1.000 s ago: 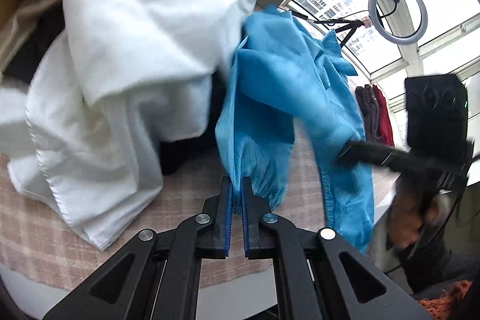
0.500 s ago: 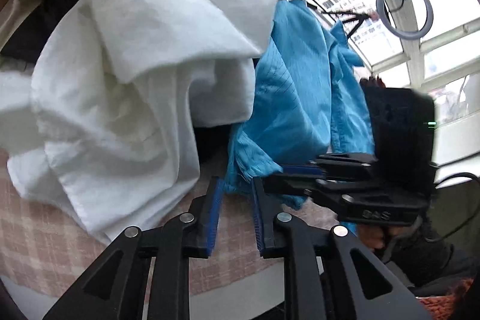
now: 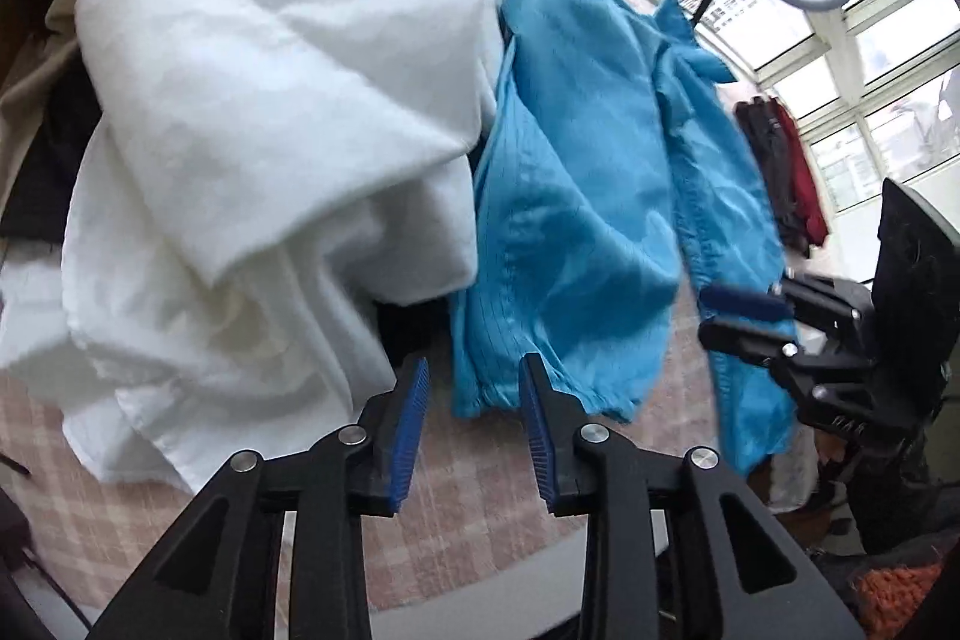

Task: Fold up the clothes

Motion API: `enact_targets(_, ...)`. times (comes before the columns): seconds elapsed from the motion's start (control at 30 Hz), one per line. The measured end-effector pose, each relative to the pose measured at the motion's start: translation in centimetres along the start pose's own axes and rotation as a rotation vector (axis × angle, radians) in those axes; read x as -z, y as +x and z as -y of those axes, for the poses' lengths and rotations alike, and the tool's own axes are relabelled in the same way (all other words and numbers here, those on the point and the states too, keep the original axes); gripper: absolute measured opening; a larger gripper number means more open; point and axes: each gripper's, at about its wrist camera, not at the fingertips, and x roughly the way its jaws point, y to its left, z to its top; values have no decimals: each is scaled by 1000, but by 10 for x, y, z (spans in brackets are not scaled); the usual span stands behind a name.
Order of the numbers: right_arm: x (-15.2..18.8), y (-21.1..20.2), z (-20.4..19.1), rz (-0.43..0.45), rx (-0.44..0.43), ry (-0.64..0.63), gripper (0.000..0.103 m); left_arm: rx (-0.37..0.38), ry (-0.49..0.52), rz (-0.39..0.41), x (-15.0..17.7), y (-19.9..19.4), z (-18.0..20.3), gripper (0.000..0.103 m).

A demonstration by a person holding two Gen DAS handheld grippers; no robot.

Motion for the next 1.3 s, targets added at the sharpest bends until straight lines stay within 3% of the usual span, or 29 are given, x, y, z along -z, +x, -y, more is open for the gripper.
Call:
enact_targets(0.3,5,53,0,-100,-67,13,22,-13,6,-26,1,9,-6,30)
enact_targets(0.53,-6,2,-10,13,-121,-18,22,-1,5,-23,7,4,-12,30)
enact_targets(0.7,-7,29,-26,-66,-19,-110,22,15,-1,-26,0,8,-10,30)
enact_targets(0.9,-5,67,-19,-77,-98,-32,20,21,12,-45,-9,18,-4,35)
enact_targets(1.07,-3,69,-21,-48,-139,-43,20,22,31,-72,-17,30,1,37)
enact_targets(1.2,4,51,-5,-37,-141,-12,20,34,34,-93,-19,43,4,35)
enact_targets(1.27,8,40,6,-30,-115,4,20,32,60,-94,-18,46,10,27)
enact_targets(1.3,9,35,9,-28,-79,5,20,22,75,-96,-18,47,14,15)
